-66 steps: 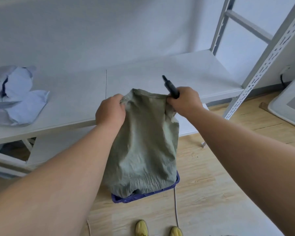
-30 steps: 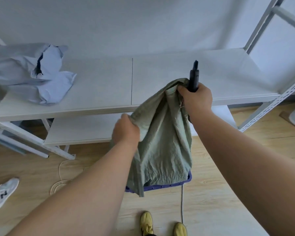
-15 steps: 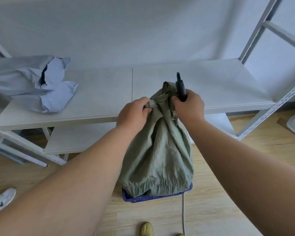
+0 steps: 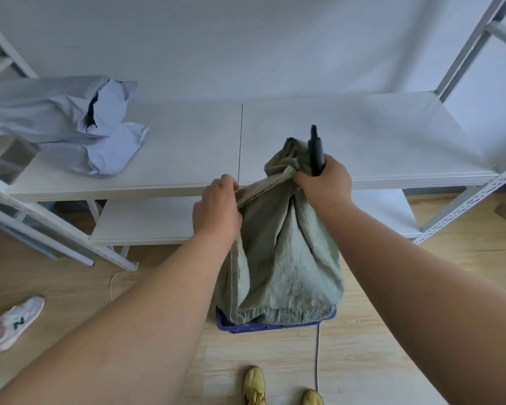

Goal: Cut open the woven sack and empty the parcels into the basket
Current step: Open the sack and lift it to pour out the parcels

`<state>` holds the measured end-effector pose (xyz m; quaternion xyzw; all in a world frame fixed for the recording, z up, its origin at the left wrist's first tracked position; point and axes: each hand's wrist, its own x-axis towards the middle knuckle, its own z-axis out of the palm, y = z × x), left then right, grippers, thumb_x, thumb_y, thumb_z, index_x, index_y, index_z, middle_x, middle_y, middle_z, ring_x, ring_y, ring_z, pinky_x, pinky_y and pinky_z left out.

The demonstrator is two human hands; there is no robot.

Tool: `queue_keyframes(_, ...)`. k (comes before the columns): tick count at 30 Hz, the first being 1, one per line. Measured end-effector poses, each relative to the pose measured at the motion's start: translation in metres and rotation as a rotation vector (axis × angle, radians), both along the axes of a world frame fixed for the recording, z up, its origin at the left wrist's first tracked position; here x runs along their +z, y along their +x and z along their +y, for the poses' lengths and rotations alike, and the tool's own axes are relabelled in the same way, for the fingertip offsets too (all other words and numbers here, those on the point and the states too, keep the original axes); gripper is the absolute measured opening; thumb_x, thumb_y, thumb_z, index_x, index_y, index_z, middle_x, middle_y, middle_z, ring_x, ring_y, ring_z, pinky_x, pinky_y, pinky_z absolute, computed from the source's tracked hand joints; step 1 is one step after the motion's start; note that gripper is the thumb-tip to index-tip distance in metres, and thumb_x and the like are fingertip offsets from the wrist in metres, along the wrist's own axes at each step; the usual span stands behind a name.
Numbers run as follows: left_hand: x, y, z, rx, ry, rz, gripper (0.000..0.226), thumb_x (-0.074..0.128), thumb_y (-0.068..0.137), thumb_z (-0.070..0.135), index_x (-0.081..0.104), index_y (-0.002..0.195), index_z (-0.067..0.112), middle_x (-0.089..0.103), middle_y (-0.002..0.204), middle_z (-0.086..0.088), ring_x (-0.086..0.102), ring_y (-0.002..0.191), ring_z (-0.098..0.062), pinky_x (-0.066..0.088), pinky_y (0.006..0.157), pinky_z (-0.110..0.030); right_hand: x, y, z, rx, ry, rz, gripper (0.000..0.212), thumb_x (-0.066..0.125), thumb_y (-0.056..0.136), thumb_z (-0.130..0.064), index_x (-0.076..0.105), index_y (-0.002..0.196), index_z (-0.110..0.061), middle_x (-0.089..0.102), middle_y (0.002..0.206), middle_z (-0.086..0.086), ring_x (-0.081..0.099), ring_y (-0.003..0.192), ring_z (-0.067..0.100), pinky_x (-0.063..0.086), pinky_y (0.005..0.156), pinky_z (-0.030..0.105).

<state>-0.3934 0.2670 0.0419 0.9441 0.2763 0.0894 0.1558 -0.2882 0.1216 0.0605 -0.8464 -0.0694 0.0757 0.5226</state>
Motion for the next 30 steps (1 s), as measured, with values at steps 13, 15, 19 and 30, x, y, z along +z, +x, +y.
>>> queue_keyframes(13, 0.011, 0.007, 0.018, -0.205, -0.259, -0.028, 0.032, 0.046, 0.091, 0.005, 0.069, 0.104, 0.023, 0.068, 0.102, -0.004, 0.059, 0.094, -0.026, 0.043, 0.075, -0.029, 0.002, -0.017, 0.024, 0.437, -0.124, 0.059, 0.052, 0.068, 0.077, -0.014, 0.052, 0.125, -0.021, 0.062, 0.103, -0.001, 0.060, 0.096, 0.021, 0.046, 0.078, 0.029)
queue_keyframes(15, 0.014, 0.006, 0.022, -0.225, -0.316, -0.037, 0.031, 0.047, 0.092, 0.006, 0.070, 0.103, 0.023, 0.069, 0.100, -0.001, 0.060, 0.094, -0.023, 0.044, 0.077, -0.029, 0.000, -0.020, 0.026, 0.530, -0.062, 0.126, 0.061, 0.074, 0.074, -0.016, 0.048, 0.129, -0.020, 0.061, 0.107, -0.002, 0.060, 0.099, 0.019, 0.048, 0.078, 0.027)
queue_keyframes(19, 0.017, 0.003, 0.021, -0.298, -0.335, 0.004, 0.032, 0.049, 0.094, 0.009, 0.069, 0.115, 0.023, 0.068, 0.114, 0.000, 0.059, 0.105, -0.020, 0.043, 0.088, -0.027, -0.007, -0.023, 0.029, 0.561, -0.187, 0.061, 0.061, 0.081, 0.070, -0.024, 0.051, 0.123, -0.020, 0.061, 0.103, -0.004, 0.058, 0.094, 0.015, 0.046, 0.077, 0.027)
queue_keyframes(30, 0.030, -0.018, 0.050, -0.034, -0.049, -0.118, 0.011, 0.058, 0.093, 0.029, 0.054, 0.085, 0.022, 0.057, 0.081, 0.004, 0.053, 0.074, -0.017, 0.032, 0.055, -0.025, 0.006, -0.016, 0.022, 0.092, -0.129, -0.143, 0.024, 0.062, 0.080, -0.012, 0.059, 0.100, -0.024, 0.056, 0.077, -0.006, 0.052, 0.078, 0.019, 0.037, 0.065, 0.026)
